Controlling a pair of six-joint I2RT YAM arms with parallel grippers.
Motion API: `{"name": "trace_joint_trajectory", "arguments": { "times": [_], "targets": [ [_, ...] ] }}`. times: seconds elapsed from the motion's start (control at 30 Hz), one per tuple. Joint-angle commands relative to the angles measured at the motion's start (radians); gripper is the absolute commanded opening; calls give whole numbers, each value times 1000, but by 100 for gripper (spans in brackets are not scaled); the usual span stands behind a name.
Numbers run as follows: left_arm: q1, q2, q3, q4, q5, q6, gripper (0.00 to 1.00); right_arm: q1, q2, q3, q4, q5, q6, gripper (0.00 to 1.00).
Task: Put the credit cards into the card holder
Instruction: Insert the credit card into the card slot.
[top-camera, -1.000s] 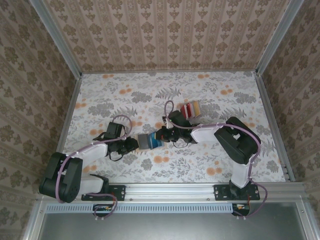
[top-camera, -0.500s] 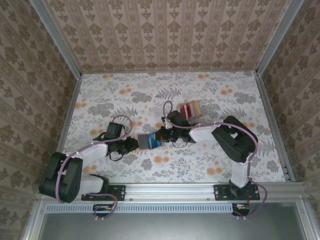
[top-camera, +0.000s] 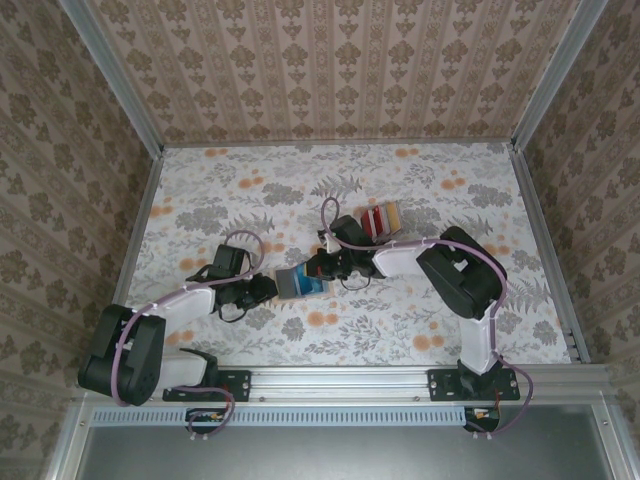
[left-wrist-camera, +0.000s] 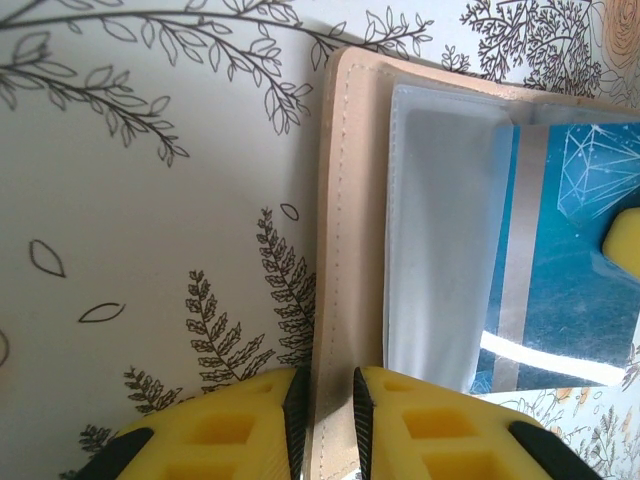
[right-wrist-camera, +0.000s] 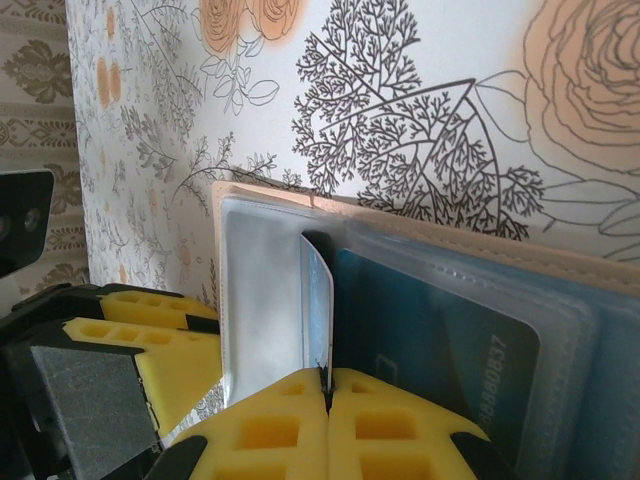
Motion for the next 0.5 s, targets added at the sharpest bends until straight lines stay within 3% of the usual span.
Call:
{"name": "trace_joint_trajectory", "arguments": {
  "times": [0.0,0.23,0.47],
  "targets": [
    [-14,15,-9,0,8,-10,25,1,40,25,-59,-14,-24,3],
    [-15,22,-8,6,7,-13,25,27,51,39,-66,17,-21,3],
    [-25,42,3,18,10,-17,25,80,47,53,-91,136,-3,3]
  ]
}}
